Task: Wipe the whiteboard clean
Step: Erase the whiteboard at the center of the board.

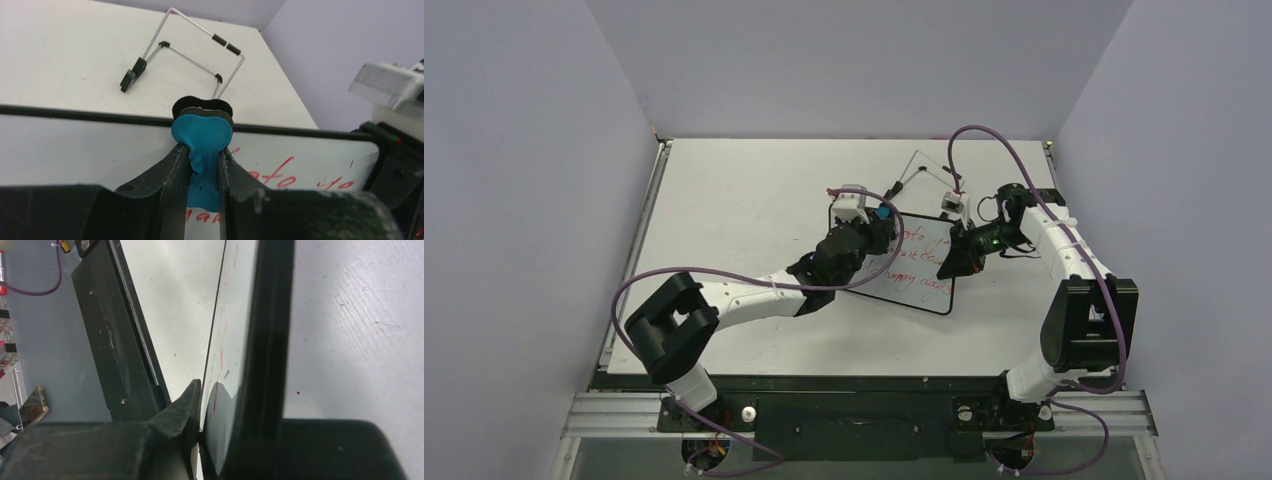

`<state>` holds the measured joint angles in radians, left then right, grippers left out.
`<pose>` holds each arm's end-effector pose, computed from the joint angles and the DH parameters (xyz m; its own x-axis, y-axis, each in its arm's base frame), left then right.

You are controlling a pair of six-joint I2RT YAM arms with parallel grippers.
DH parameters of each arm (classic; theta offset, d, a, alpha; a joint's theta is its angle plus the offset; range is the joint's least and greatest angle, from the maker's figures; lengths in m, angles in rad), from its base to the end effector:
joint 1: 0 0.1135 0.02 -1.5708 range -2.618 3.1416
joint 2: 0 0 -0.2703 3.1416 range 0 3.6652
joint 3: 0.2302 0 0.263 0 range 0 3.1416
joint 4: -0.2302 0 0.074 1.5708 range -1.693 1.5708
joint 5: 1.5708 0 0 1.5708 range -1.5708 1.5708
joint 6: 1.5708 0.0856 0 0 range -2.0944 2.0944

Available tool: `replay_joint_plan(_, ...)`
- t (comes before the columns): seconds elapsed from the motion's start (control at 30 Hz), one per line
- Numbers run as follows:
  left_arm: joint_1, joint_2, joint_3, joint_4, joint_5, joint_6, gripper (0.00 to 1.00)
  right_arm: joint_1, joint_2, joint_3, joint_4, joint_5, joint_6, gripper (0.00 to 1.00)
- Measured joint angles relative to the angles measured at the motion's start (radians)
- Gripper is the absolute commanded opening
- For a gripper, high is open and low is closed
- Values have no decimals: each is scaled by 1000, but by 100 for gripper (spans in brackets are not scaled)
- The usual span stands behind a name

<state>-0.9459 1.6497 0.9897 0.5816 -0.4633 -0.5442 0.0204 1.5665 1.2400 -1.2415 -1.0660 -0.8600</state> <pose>0.2829 -0.3268 0.2616 -0.2799 -0.4037 -0.8710 0.3740 0.7898 -0.4862 0.2794 0.0806 0.2431 -0.6430 -0.3797 -0.6651 -0.7657 0.3000 0.5689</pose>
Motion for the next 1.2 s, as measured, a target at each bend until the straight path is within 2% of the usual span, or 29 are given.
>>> replay_joint_plan(0.13, -30, 0, -44, 6, -4, -1, 0, 0, 0, 0, -3, -1, 7, 0)
replay_joint_plan(0.37, -96, 14, -32, -28, -54, 2, 0, -1, 0, 0, -1, 4, -8, 0)
replay_joint_plan(0.63, -76, 24, 56, -165, -69, 3, 0, -2, 0, 0, 29, 1, -7, 0)
replay_joint_plan(0.97, -28, 14, 15, -109, -26, -31, 0, -2, 0, 0, 39, -3, 3, 0)
replay_joint_plan(1.2, -75, 34, 27, -101, -103, -46, 0, -6, 0, 0, 32, -1, -4, 0)
